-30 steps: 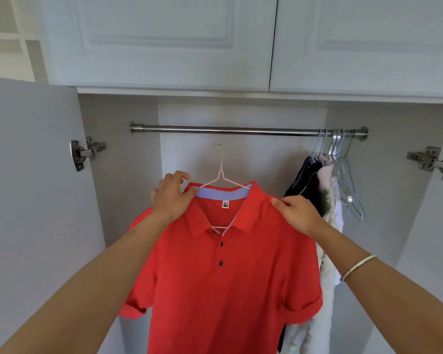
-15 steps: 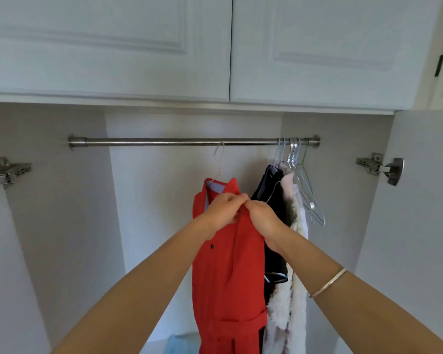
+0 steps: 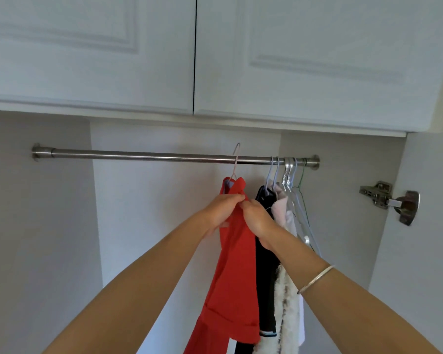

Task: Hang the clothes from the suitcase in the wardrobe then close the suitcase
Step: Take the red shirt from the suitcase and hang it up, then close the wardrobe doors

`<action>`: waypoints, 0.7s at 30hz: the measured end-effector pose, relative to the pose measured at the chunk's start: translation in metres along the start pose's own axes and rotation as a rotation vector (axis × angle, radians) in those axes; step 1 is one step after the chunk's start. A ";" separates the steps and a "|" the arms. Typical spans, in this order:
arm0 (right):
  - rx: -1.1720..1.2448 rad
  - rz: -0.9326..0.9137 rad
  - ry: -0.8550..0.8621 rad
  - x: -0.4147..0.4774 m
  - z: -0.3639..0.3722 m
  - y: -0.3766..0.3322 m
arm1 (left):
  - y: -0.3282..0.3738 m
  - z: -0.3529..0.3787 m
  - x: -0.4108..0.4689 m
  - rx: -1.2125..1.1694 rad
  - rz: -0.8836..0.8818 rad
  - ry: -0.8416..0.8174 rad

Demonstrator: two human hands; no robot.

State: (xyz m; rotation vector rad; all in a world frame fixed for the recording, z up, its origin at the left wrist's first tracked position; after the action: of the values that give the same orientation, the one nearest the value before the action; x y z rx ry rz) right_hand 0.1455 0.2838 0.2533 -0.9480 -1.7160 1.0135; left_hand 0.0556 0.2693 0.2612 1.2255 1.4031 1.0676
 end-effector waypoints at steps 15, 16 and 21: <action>-0.159 0.128 0.045 -0.020 -0.005 0.038 | -0.043 0.007 0.018 0.261 -0.129 -0.173; -0.165 0.134 0.056 -0.023 -0.006 0.037 | -0.043 0.007 0.016 0.274 -0.119 -0.165; -0.213 0.115 0.136 -0.053 -0.017 0.032 | -0.039 0.019 -0.002 0.260 -0.065 -0.214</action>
State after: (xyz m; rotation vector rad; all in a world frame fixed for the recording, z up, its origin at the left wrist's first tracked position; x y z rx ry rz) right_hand 0.1822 0.2517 0.2124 -1.2362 -1.6935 0.8294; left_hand 0.0680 0.2636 0.2197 1.4246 1.4344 0.7013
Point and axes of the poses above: each hand's wrist, its own x-axis towards the middle knuckle, its own z-axis out of the palm, y = z × x, the point moved 6 cm from there along x, towards the middle knuckle, and after that the axes turned 11 degrees about -z, right-handed, at the moved point
